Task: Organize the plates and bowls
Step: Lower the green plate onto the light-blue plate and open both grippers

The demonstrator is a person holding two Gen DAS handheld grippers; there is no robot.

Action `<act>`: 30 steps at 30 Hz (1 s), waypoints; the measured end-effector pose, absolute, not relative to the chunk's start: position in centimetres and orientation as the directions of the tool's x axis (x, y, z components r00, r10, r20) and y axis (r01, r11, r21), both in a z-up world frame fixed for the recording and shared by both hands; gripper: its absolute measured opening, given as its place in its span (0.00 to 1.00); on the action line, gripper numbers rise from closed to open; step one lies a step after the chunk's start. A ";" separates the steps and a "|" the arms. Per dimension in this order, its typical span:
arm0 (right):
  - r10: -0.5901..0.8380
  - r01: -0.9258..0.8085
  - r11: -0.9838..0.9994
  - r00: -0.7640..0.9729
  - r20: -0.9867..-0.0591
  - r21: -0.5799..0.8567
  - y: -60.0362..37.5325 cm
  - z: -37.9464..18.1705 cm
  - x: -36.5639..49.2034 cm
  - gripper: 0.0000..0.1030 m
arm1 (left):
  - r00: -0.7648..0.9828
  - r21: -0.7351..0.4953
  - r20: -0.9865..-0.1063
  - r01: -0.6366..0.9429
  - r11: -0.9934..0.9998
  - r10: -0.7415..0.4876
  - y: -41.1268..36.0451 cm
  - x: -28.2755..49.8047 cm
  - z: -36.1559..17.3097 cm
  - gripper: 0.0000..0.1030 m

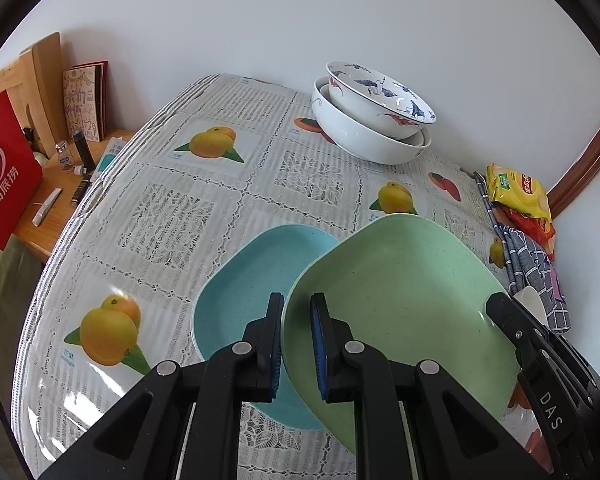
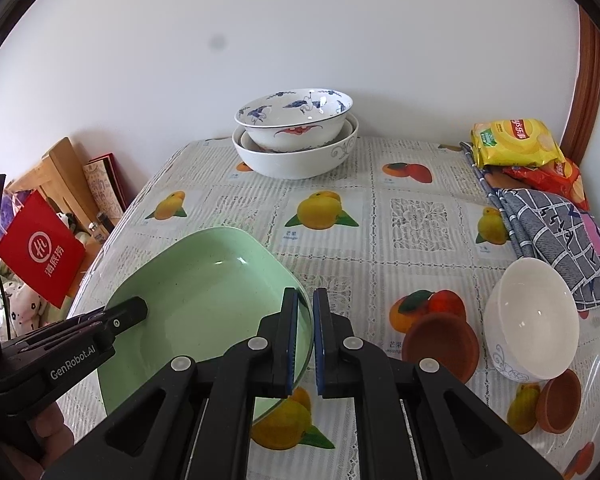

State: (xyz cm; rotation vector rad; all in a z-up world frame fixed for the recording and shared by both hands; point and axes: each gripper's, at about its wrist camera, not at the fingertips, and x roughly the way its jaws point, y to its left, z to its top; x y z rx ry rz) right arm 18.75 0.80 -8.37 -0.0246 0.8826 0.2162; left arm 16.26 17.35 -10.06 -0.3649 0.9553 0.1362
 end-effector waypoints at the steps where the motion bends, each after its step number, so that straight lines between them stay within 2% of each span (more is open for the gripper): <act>1: 0.180 -0.200 0.977 0.613 -0.770 0.068 0.9 -8.5 18.9 0.07 | 0.573 -0.243 -0.819 -0.276 0.930 -0.044 17.5 16.3 -10.2 0.13; 17: 0.213 -0.267 0.961 0.552 -0.806 0.071 3.8 -11.9 20.4 0.08 | 0.526 -0.209 -0.850 -0.349 0.913 0.007 20.0 16.7 -12.9 0.13; 30: 0.169 -0.305 0.952 0.550 -0.818 -0.008 5.6 -13.6 21.1 0.08 | 0.524 -0.203 -0.852 -0.358 0.912 0.016 21.1 17.6 -14.1 0.13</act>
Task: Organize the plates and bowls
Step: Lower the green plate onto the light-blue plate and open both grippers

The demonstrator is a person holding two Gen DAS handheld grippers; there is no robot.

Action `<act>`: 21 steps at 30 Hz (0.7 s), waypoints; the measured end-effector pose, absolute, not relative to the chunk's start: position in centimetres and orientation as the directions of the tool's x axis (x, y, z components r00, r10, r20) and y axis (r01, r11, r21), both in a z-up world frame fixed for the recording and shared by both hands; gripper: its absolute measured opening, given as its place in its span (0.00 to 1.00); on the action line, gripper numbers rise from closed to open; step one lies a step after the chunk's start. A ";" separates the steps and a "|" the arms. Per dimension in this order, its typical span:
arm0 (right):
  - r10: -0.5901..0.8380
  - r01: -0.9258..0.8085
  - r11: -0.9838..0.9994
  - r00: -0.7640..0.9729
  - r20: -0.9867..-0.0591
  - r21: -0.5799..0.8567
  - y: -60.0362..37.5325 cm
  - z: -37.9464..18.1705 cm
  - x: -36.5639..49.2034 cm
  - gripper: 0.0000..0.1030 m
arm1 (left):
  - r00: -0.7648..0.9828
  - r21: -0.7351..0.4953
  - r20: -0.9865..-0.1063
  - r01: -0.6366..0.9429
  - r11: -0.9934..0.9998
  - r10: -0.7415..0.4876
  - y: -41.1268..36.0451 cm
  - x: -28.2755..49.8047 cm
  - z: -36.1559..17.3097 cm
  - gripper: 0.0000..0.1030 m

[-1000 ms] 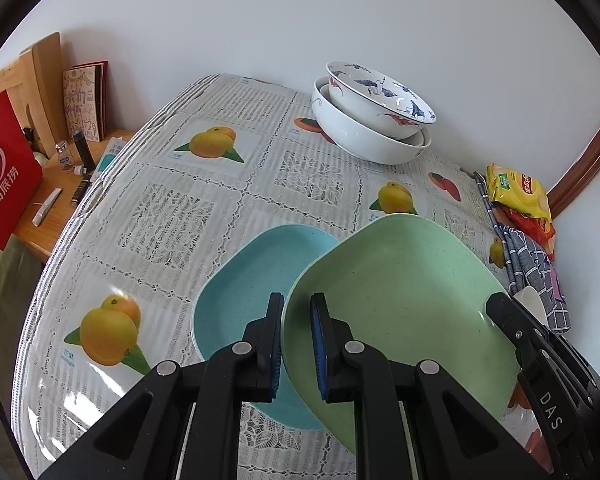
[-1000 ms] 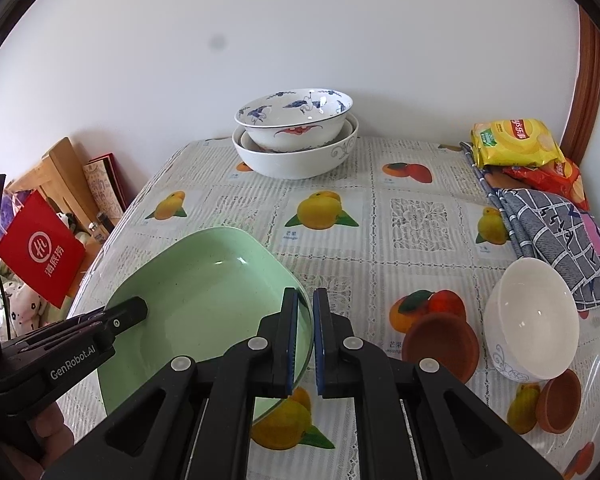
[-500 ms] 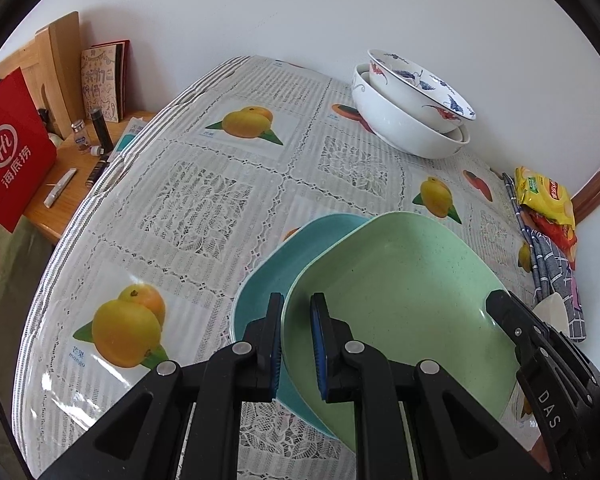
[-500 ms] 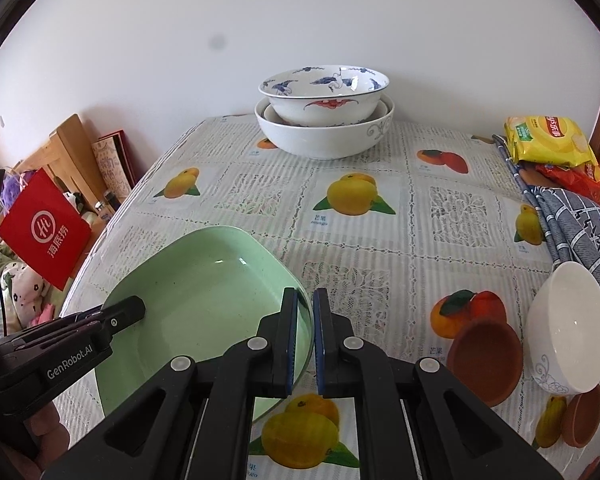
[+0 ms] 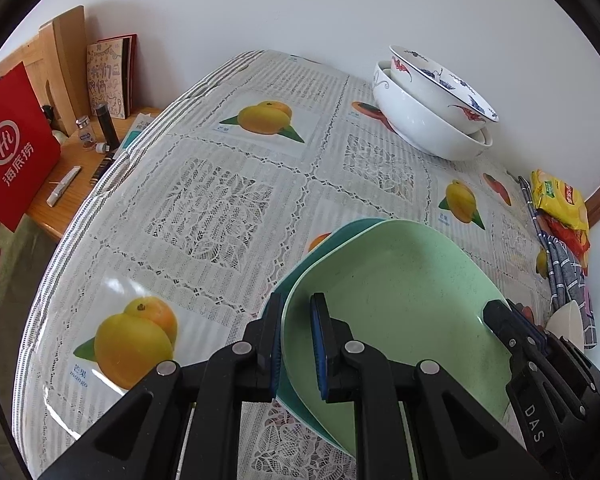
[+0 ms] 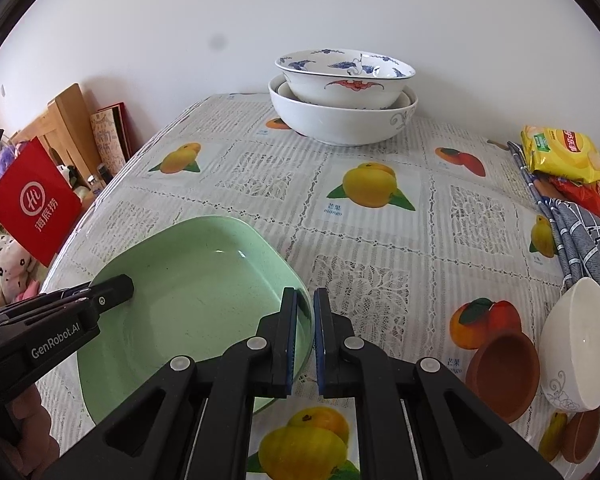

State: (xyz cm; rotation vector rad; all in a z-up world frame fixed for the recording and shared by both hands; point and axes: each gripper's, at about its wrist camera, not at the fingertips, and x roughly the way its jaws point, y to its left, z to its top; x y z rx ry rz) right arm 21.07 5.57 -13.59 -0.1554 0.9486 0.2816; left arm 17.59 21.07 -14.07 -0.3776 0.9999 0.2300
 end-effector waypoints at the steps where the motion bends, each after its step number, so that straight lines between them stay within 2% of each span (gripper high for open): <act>1: 0.164 -0.308 0.951 0.552 -0.818 -0.017 5.7 -13.6 21.1 0.09 | 0.526 -0.203 -0.851 -0.356 0.912 0.016 21.1 17.6 -14.1 0.13; 5: 0.148 -0.324 0.945 0.550 -0.822 -0.047 6.2 -14.2 21.1 0.12 | 0.529 -0.214 -0.849 -0.351 0.912 0.004 21.2 17.6 -14.1 0.13; 9: 0.174 -0.330 0.944 0.544 -0.821 -0.019 6.0 -14.1 21.1 0.13 | 0.513 -0.196 -0.859 -0.339 0.920 0.006 21.1 17.6 -14.0 0.15; 11: 0.186 -0.330 0.944 0.546 -0.817 -0.006 5.9 -13.9 21.0 0.14 | 0.505 -0.194 -0.863 -0.326 0.925 -0.003 20.8 17.6 -13.9 0.22; 15: 0.188 -0.347 0.938 0.552 -0.813 -0.019 6.3 -13.7 20.4 0.21 | 0.515 -0.171 -0.857 -0.304 0.937 0.010 20.0 17.2 -13.3 0.34; 18: 0.202 -0.349 0.937 0.559 -0.804 -0.007 6.1 -13.2 19.9 0.27 | 0.536 -0.166 -0.844 -0.285 0.944 0.014 19.6 16.7 -12.4 0.49; 21: 0.216 -0.346 0.938 0.563 -0.798 0.010 5.8 -12.7 19.4 0.28 | 0.558 -0.169 -0.830 -0.271 0.948 0.011 19.4 16.3 -11.5 0.50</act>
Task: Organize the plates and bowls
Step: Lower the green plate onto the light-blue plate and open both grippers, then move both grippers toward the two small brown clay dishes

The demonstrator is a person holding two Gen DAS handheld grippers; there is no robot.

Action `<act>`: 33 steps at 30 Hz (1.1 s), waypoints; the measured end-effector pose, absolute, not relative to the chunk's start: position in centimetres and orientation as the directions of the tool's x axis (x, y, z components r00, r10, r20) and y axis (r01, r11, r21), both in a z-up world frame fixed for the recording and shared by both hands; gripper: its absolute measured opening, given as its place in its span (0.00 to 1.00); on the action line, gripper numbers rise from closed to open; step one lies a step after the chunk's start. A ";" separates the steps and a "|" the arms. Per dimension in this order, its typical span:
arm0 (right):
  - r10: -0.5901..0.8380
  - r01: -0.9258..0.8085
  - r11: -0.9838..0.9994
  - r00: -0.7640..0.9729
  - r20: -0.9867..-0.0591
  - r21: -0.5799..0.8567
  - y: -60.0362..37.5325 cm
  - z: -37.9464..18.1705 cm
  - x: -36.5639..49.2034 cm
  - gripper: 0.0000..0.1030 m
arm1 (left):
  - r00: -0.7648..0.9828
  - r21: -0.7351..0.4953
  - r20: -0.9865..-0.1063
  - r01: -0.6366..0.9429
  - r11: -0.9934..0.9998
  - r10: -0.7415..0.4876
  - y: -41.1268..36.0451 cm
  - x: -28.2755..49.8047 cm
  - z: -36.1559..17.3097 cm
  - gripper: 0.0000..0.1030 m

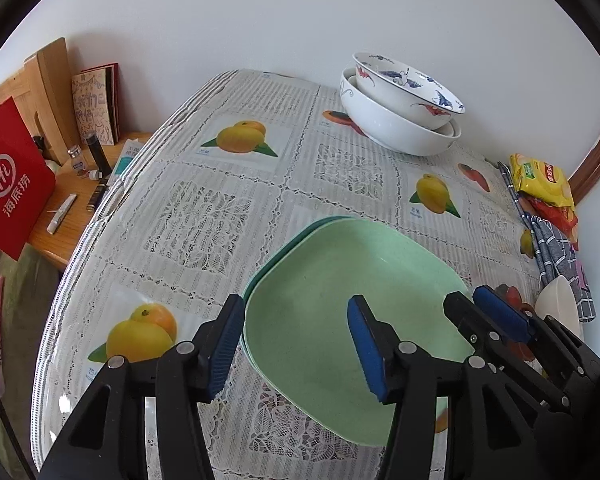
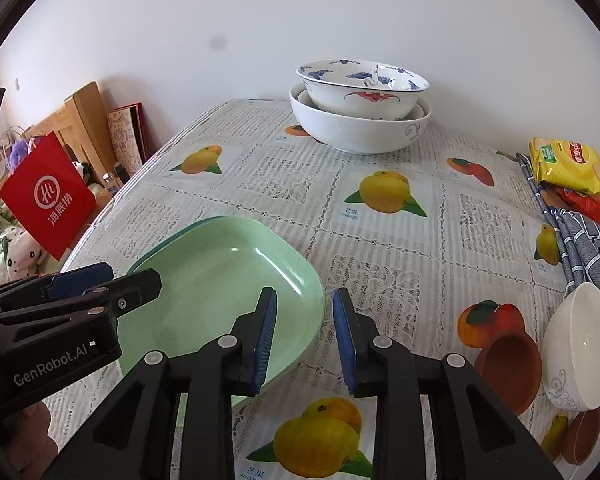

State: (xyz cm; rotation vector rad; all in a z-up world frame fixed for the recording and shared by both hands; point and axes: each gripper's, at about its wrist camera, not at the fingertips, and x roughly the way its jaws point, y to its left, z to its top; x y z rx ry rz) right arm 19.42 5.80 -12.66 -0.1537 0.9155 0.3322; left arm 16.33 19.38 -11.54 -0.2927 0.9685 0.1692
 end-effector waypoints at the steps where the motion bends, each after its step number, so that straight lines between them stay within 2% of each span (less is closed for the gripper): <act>1: 0.216 -0.343 0.939 0.565 -0.796 0.011 5.7 -12.5 19.3 0.28 | 0.559 -0.169 -0.829 -0.269 0.948 0.011 19.3 16.2 -11.3 0.50; 11: 0.172 -0.276 0.961 0.594 -0.786 0.001 1.9 -11.0 17.3 0.30 | 0.588 -0.179 -0.809 -0.225 0.958 -0.014 17.0 15.2 -9.7 0.50; 18: 0.119 -0.161 0.987 0.626 -0.771 0.021 -4.5 -9.3 15.2 0.44 | 0.613 -0.195 -0.788 -0.161 0.967 -0.057 13.4 14.7 -8.0 0.50; 23: 0.048 -0.066 0.998 0.659 -0.751 0.006 -9.9 -7.8 13.3 0.48 | 0.625 -0.198 -0.775 -0.102 0.975 -0.092 9.5 14.5 -6.9 0.50; 31: -0.072 0.116 0.993 0.674 -0.736 0.009 -18.7 -6.8 10.6 0.48 | 0.616 -0.200 -0.775 -0.030 0.979 -0.139 3.9 14.6 -6.9 0.50; 33: -0.090 0.141 0.990 0.655 -0.751 0.004 -20.5 -7.3 10.3 0.54 | 0.612 -0.194 -0.778 -0.024 0.981 -0.138 2.8 14.7 -7.2 0.50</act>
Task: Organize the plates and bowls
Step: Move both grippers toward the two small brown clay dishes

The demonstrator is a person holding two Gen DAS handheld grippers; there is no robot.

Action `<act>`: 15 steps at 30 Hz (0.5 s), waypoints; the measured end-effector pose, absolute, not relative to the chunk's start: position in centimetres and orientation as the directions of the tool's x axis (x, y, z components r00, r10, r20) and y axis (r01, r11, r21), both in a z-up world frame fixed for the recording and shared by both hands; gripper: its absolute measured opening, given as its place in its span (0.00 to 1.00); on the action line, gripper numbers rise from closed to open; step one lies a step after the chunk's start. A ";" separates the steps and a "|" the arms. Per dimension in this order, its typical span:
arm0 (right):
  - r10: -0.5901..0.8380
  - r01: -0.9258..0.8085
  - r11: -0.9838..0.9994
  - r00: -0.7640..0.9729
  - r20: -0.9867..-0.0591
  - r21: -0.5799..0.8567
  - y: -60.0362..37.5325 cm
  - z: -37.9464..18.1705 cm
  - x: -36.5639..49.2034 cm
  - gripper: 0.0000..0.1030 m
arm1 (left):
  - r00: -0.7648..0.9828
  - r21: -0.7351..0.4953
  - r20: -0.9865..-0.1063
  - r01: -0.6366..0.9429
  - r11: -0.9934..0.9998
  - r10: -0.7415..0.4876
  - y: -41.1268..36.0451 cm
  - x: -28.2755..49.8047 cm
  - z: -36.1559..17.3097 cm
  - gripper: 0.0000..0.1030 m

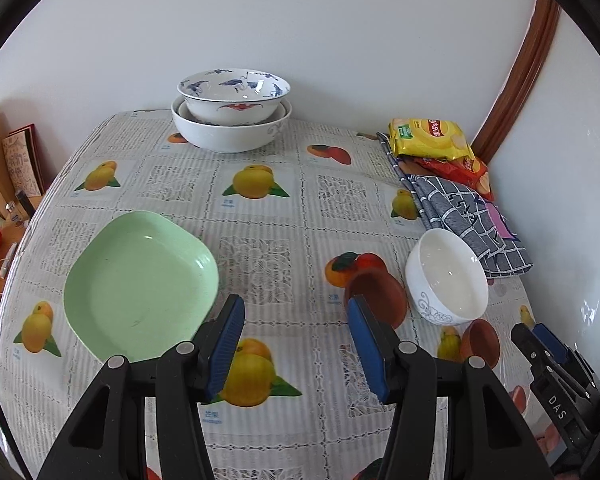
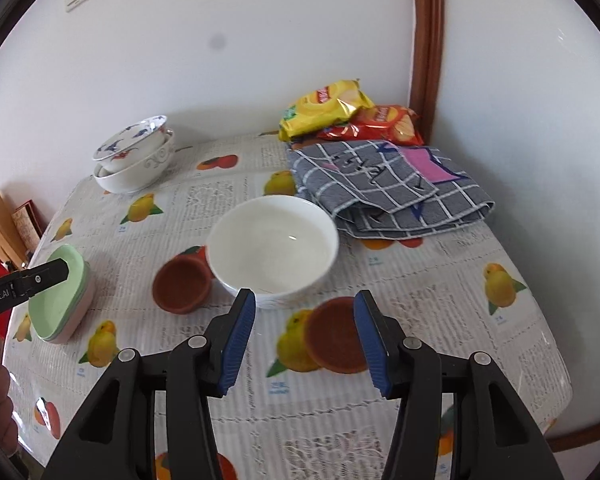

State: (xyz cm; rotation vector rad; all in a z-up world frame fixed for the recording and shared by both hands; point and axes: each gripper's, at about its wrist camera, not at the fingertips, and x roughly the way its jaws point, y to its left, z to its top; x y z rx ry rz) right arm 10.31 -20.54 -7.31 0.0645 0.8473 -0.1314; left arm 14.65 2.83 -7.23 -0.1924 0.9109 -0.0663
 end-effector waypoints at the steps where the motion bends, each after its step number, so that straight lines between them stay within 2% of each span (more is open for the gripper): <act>1: -0.102 0.155 0.988 0.650 -0.753 0.000 -21.4 -7.6 10.2 0.54 | 0.609 -0.190 -0.782 -0.024 0.981 -0.136 2.4 14.8 -7.4 0.50; 7: -0.089 0.199 0.979 0.581 -0.809 0.035 -25.3 -10.2 11.0 0.54 | 0.575 -0.190 -0.807 -0.038 0.981 -0.134 0.8 15.9 -9.1 0.49; 15: -0.055 0.184 0.981 0.556 -0.830 0.059 -26.6 -12.6 11.5 0.54 | 0.535 -0.228 -0.828 -0.050 0.972 -0.167 -0.9 17.9 -11.8 0.49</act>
